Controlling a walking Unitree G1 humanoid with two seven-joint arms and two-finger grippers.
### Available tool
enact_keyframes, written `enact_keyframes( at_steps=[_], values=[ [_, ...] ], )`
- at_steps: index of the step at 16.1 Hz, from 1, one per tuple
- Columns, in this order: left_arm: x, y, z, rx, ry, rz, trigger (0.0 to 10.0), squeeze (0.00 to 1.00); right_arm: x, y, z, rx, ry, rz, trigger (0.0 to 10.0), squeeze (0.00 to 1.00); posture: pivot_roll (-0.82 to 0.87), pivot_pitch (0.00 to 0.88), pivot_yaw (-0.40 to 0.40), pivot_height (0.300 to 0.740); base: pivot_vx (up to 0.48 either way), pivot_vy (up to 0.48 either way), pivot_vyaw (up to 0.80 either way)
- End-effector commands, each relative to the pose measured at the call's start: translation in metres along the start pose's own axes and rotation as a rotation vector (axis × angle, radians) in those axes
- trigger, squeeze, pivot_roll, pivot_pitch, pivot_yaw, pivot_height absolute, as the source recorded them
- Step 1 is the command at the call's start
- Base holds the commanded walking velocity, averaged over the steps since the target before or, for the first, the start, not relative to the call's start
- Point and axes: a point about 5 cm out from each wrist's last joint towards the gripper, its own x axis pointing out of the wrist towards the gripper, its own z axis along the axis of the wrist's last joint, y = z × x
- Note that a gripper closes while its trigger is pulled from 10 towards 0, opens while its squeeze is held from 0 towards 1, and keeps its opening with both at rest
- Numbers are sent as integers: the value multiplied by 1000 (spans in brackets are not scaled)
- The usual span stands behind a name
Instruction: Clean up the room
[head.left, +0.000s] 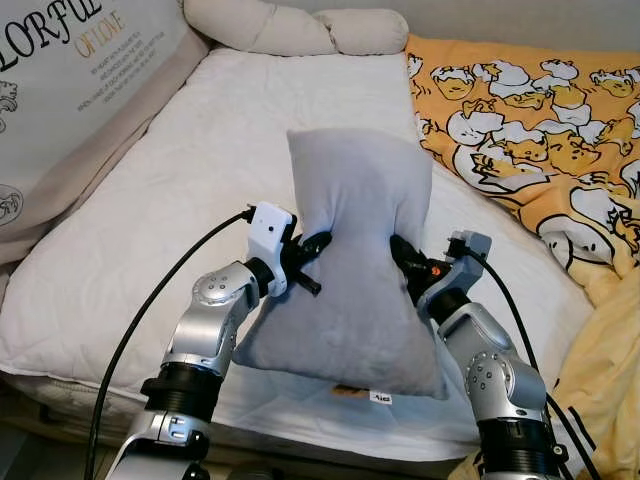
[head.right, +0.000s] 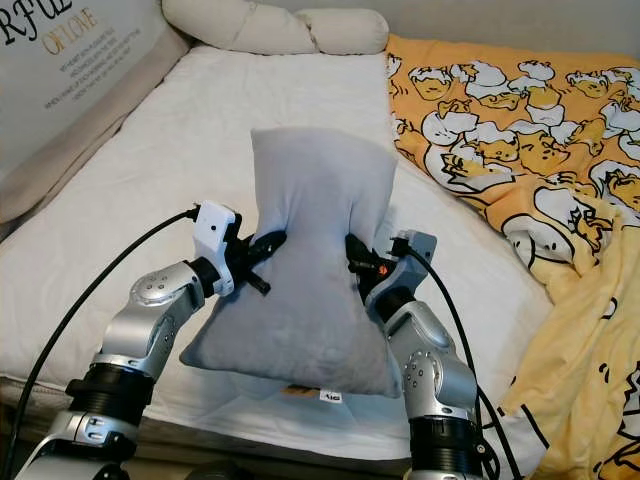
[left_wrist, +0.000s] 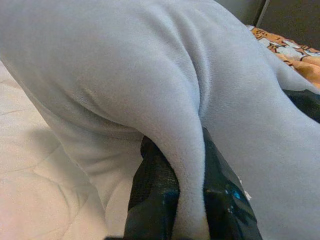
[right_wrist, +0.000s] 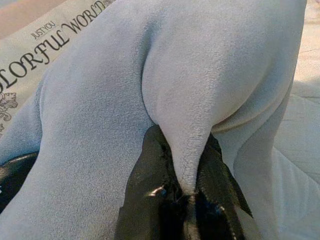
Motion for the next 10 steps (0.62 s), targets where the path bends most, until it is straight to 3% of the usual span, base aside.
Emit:
enact_keyframes(
  at_steps=[1,3,4,5,10],
  values=[
    [5,-11,4,26,-5,-36,0,0,3,15,0,-5,-11,49,0,0,51,0,15,740,0,0,0],
    [3,-8,4,68,9,-10,0,0,1,14,0,-7,-15,38,0,0,60,0,9,740,0,0,0],
    [2,-5,7,173,19,47,6118,0,-1,10,1,-54,-18,-13,10000,0,61,0,10,740,0,0,0],
    [2,-2,9,191,18,90,10000,0,-1,8,0,-65,-12,-36,10000,0,60,0,10,740,0,0,0],
    [4,3,17,201,-11,118,10000,0,-1,8,-2,-66,-12,-62,10000,0,56,0,20,740,0,58,0]
  ],
)
